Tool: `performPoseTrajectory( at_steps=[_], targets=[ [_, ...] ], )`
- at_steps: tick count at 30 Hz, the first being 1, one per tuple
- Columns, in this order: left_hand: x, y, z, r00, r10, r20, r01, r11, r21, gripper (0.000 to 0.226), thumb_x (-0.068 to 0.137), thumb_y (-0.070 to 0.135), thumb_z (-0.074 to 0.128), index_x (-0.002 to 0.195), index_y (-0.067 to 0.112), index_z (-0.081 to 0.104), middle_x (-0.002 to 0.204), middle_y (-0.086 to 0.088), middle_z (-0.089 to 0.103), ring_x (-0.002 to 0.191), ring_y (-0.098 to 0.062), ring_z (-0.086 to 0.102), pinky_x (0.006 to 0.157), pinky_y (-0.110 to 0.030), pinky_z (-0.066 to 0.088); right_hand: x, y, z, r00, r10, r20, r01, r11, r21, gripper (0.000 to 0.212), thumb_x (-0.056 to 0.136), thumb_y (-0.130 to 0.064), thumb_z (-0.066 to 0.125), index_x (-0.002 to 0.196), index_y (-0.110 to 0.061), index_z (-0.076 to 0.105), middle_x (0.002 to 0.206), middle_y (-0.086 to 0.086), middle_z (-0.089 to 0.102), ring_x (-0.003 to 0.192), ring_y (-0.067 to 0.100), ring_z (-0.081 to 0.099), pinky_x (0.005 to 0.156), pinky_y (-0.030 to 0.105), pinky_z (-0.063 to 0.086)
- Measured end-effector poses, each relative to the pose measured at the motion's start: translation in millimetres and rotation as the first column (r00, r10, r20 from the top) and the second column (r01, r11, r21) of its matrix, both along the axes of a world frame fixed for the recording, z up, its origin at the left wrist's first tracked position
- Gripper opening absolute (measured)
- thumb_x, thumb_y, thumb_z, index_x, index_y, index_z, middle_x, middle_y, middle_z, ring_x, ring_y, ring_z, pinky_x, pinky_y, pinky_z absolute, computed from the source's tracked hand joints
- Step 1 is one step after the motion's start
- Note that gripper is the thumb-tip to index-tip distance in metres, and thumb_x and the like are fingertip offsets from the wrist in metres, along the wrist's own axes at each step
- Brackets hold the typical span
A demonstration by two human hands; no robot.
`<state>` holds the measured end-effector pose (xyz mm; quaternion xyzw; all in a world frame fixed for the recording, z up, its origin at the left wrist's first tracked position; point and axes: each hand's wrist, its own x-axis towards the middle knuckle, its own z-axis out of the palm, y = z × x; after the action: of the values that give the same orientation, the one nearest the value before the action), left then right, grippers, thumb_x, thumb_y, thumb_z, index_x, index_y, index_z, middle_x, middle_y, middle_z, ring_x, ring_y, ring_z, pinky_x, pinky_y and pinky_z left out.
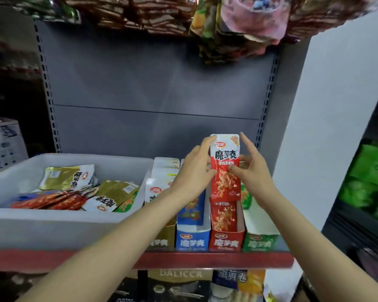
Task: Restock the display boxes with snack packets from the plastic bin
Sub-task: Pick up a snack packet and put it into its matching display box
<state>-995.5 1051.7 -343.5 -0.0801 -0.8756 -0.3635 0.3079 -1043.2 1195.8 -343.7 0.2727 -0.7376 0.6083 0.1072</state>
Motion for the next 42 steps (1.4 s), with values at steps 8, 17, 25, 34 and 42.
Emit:
performPoseTrajectory(
  at_steps=[8,17,25,34,42],
  targets=[
    [-17.9,7.4,-22.8,0.989,0.044,0.143,-0.032,0.996,-0.085,0.074,0.084,0.003,0.061,0.14,0.032,0.023,0.098,-0.004,0.052,0.085,-0.019,0.058,0.076,-0.043,0.054,-13.8,11.7,-33.1,0.993,-0.096,-0.068,0.111,0.96,0.256,0.078,0.083,-0.006,0.067,0.143,-0.031,0.024,0.088,-0.014,0.053,0.081,0.006,0.059,0.065,0.024,0.052],
    [-23.2,5.1,-31.9,0.959,0.204,0.196,-0.142,0.947,-0.288,0.062,0.079,0.014,0.071,0.13,0.02,0.037,0.12,-0.009,0.047,0.107,-0.026,0.052,0.084,-0.043,0.05,-14.3,7.0,-30.5,0.964,-0.197,-0.177,0.264,0.78,0.567,0.074,0.076,-0.016,0.074,0.138,-0.018,0.034,0.13,0.01,0.04,0.119,0.024,0.045,0.095,0.031,0.04],
    [8.2,-11.6,-8.6,0.989,0.137,0.053,-0.128,0.981,-0.148,0.03,0.088,0.012,0.054,0.118,0.017,0.053,0.112,-0.001,0.047,0.094,-0.012,0.053,0.08,-0.022,0.045,6.6,-15.2,-17.1,0.958,-0.083,-0.276,0.23,0.796,0.56,0.049,0.086,-0.018,0.063,0.133,-0.018,0.048,0.12,0.005,0.043,0.117,0.02,0.045,0.092,0.021,0.034],
    [77.9,-118.7,9.5,0.933,0.356,-0.046,-0.359,0.924,-0.134,0.018,0.087,0.013,0.057,0.104,0.018,0.061,0.098,0.005,0.056,0.086,-0.011,0.054,0.079,-0.028,0.045,48.4,-139.7,3.0,0.939,0.183,-0.29,-0.033,0.89,0.455,0.026,0.086,-0.008,0.056,0.109,-0.013,0.066,0.104,0.005,0.064,0.084,0.011,0.056,0.07,0.01,0.036],
    [119.4,-250.6,-13.7,0.696,0.653,0.299,-0.595,0.757,-0.27,0.026,0.088,0.02,0.057,0.112,0.012,0.06,0.115,-0.006,0.064,0.107,-0.024,0.058,0.086,-0.03,0.045,79.8,-268.1,-12.1,0.903,0.416,-0.107,-0.236,0.689,0.685,0.036,0.089,-0.01,0.052,0.125,-0.008,0.057,0.126,0.01,0.06,0.116,0.024,0.054,0.098,0.029,0.041]
  ],
)
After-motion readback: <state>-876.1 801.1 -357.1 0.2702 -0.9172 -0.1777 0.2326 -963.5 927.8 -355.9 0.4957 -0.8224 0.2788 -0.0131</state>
